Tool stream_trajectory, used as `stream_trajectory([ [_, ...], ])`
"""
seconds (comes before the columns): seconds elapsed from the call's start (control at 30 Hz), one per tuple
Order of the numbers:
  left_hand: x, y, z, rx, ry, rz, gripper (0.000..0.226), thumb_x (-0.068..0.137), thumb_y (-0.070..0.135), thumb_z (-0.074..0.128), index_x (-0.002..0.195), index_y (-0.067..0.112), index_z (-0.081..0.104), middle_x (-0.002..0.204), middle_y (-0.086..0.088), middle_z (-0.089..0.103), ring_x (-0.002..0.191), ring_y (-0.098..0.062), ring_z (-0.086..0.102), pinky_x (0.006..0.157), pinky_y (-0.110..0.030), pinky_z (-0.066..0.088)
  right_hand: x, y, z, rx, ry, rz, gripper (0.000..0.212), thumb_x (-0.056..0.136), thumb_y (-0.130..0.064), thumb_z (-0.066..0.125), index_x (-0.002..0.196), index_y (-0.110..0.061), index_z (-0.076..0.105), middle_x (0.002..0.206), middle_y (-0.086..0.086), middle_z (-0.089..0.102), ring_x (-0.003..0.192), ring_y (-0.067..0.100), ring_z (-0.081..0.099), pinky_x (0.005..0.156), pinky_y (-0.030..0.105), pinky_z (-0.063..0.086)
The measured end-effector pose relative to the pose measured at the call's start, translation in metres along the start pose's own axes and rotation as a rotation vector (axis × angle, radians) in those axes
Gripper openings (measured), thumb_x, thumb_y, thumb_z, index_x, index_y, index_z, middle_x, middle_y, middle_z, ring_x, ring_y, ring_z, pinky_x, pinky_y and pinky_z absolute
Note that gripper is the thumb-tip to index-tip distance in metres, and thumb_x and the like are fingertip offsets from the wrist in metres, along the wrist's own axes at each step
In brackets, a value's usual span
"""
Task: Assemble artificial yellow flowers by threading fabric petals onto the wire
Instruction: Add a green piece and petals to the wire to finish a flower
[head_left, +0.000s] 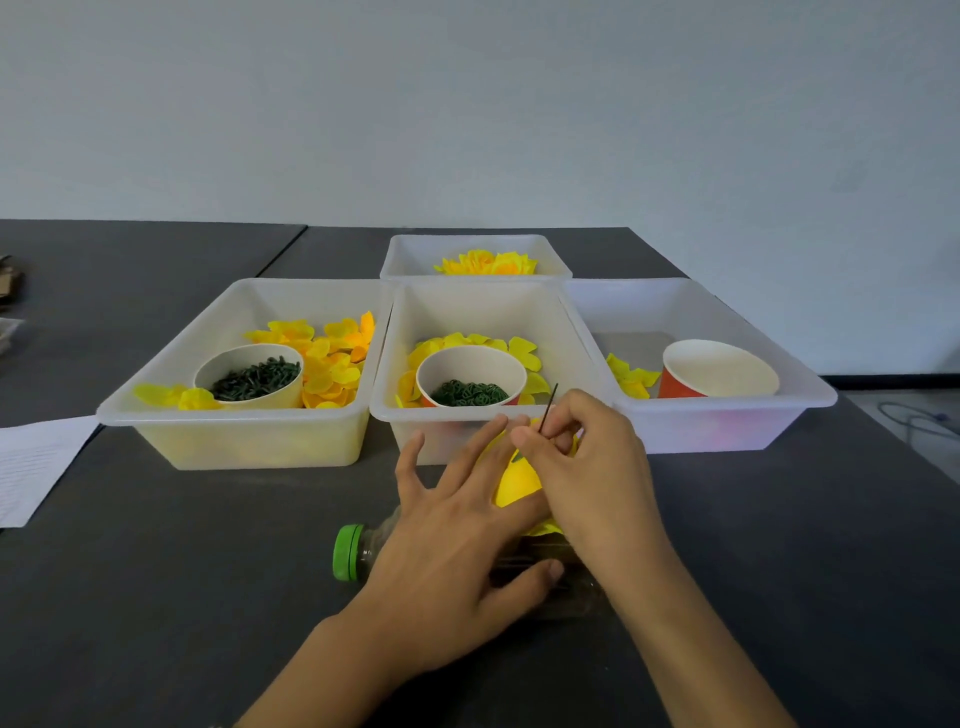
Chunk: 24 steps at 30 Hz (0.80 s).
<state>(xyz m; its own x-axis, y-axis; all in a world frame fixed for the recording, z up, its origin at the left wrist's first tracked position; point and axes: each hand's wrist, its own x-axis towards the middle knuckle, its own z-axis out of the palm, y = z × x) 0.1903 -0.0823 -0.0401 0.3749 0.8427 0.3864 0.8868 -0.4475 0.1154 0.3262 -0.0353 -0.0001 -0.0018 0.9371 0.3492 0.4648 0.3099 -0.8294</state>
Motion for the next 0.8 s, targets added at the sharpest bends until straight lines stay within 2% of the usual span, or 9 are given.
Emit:
stream_trajectory([
  [0.07, 0.000, 0.000, 0.001, 0.011, -0.003, 0.001, 0.053, 0.092, 0.061, 0.040, 0.143, 0.055, 0.028, 0.164, 0.004, 0.014, 0.153, -0.015, -0.001, 0.109, -0.073, 0.009, 0.003, 0.000, -0.004, 0.019, 0.005, -0.003, 0.024, 0.083, -0.029, 0.073, 0.065, -0.025, 0.058, 0.062, -0.009, 0.055, 0.064, 0.000, 0.052, 0.057, 0.008, 0.040],
  [0.17, 0.001, 0.000, 0.001, 0.021, -0.001, 0.001, 0.056, 0.092, 0.062, 0.039, 0.145, 0.056, 0.024, 0.165, 0.001, 0.011, 0.153, -0.017, -0.003, 0.108, -0.073, 0.011, 0.005, 0.001, -0.011, 0.043, -0.048, -0.015, 0.018, 0.083, -0.027, 0.073, 0.068, -0.022, 0.064, 0.063, -0.016, 0.060, 0.065, -0.004, 0.055, 0.058, 0.006, 0.040],
  [0.33, 0.000, 0.000, -0.001, -0.027, 0.006, 0.012, 0.055, 0.092, 0.062, 0.041, 0.145, 0.057, 0.028, 0.166, -0.003, 0.001, 0.153, -0.020, -0.007, 0.109, -0.073, 0.011, 0.004, 0.004, -0.012, 0.011, -0.101, -0.057, 0.017, 0.083, -0.025, 0.073, 0.069, -0.023, 0.063, 0.060, -0.016, 0.058, 0.061, -0.002, 0.054, 0.057, 0.010, 0.041],
  [0.43, 0.000, -0.001, -0.003, -0.067, 0.003, 0.015, 0.052, 0.091, 0.062, 0.042, 0.142, 0.058, 0.032, 0.167, -0.002, -0.001, 0.153, -0.019, -0.010, 0.110, -0.072, 0.008, 0.007, 0.005, -0.013, -0.066, -0.099, -0.094, 0.022, 0.082, -0.028, 0.074, 0.066, -0.022, 0.061, 0.052, -0.008, 0.048, 0.054, 0.005, 0.047, 0.051, 0.016, 0.037],
  [0.5, 0.000, -0.001, -0.003, -0.075, 0.005, 0.023, 0.050, 0.092, 0.062, 0.042, 0.140, 0.059, 0.034, 0.167, -0.001, -0.002, 0.153, -0.018, -0.010, 0.110, -0.072, 0.007, 0.009, 0.007, -0.011, -0.120, -0.096, -0.096, 0.024, 0.081, -0.031, 0.074, 0.064, -0.023, 0.060, 0.050, -0.009, 0.045, 0.052, 0.006, 0.043, 0.055, 0.023, 0.036],
  [0.57, -0.001, -0.002, -0.004, -0.103, 0.005, 0.023, 0.046, 0.091, 0.062, 0.042, 0.137, 0.059, 0.038, 0.167, 0.001, -0.002, 0.152, -0.018, -0.010, 0.110, -0.072, 0.006, 0.007, 0.008, -0.007, -0.162, -0.094, -0.076, 0.027, 0.081, -0.034, 0.073, 0.063, -0.026, 0.056, 0.052, -0.017, 0.051, 0.053, 0.007, 0.043, 0.063, 0.029, 0.038],
  [0.63, -0.001, -0.003, -0.005, -0.139, -0.010, 0.018, 0.042, 0.091, 0.062, 0.041, 0.133, 0.058, 0.042, 0.166, 0.004, -0.004, 0.152, -0.017, -0.013, 0.111, -0.071, 0.003, 0.002, 0.010, -0.003, -0.175, -0.083, -0.071, 0.029, 0.082, -0.034, 0.073, 0.062, -0.028, 0.052, 0.059, -0.030, 0.052, 0.054, 0.004, 0.047, 0.066, 0.028, 0.037],
  [0.8, 0.001, -0.006, -0.012, -0.233, -0.082, 0.024, 0.039, 0.092, 0.060, 0.039, 0.131, 0.060, 0.047, 0.165, 0.015, -0.010, 0.148, -0.010, -0.024, 0.111, -0.066, -0.012, -0.004, 0.020, 0.000, -0.043, -0.078, -0.080, 0.029, 0.085, -0.029, 0.070, 0.063, -0.028, 0.050, 0.056, -0.020, 0.050, 0.052, 0.004, 0.045, 0.056, 0.020, 0.032],
])
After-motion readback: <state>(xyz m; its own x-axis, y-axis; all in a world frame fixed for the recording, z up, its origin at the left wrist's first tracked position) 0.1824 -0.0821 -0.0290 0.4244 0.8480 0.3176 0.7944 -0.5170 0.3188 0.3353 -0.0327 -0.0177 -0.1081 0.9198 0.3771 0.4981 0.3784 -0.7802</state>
